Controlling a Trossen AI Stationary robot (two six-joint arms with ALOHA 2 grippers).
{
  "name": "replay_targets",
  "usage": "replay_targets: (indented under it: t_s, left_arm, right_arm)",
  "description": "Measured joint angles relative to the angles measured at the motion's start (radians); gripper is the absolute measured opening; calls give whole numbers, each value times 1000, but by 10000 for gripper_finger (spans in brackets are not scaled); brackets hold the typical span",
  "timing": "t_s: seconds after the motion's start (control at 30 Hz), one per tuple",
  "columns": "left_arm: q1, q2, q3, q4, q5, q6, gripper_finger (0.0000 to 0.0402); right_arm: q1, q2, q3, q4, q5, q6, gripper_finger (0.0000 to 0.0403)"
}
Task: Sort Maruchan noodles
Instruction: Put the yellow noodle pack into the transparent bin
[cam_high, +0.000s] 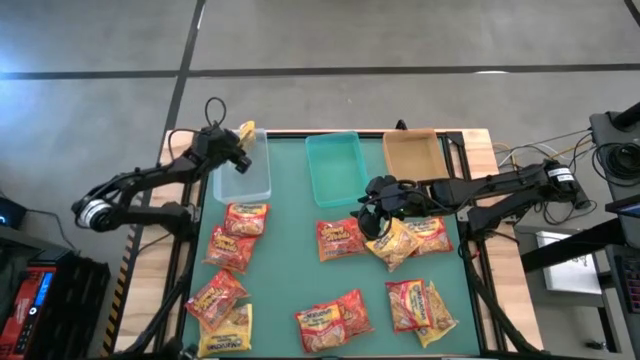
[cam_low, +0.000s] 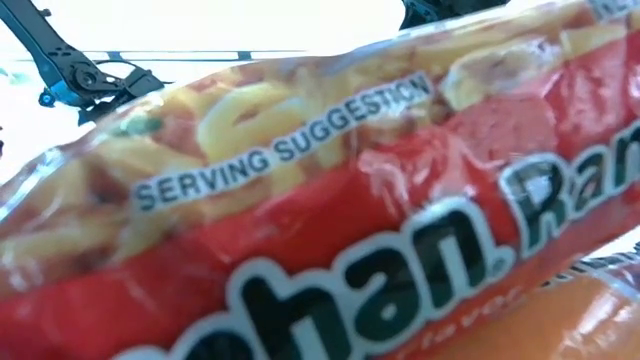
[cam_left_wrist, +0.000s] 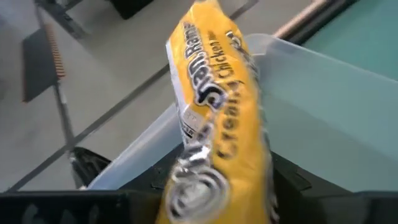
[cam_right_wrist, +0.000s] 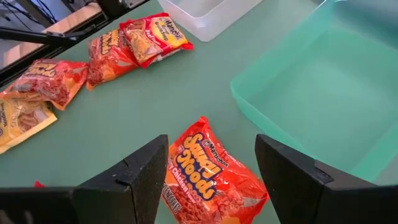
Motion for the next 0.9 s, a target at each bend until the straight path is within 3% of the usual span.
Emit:
replay_targets:
  t_s: [0.2,0.4,0.6,0.9]
  left_arm:
    - [-1,19,1,52,-103,-4,165]
    - [-1,30,1,72,-138,-9,191]
    - [-5,49,1,110,-163,-32,196]
    - [-5,27,2,303,-165,-79,197]
  right_arm:
    - [0,0,0,0,0,3,228]
    - [0,0,0,0,0,3,228]
    - [0,0,0,1,0,3,228]
    - [0,-1,0,4,0,24,228]
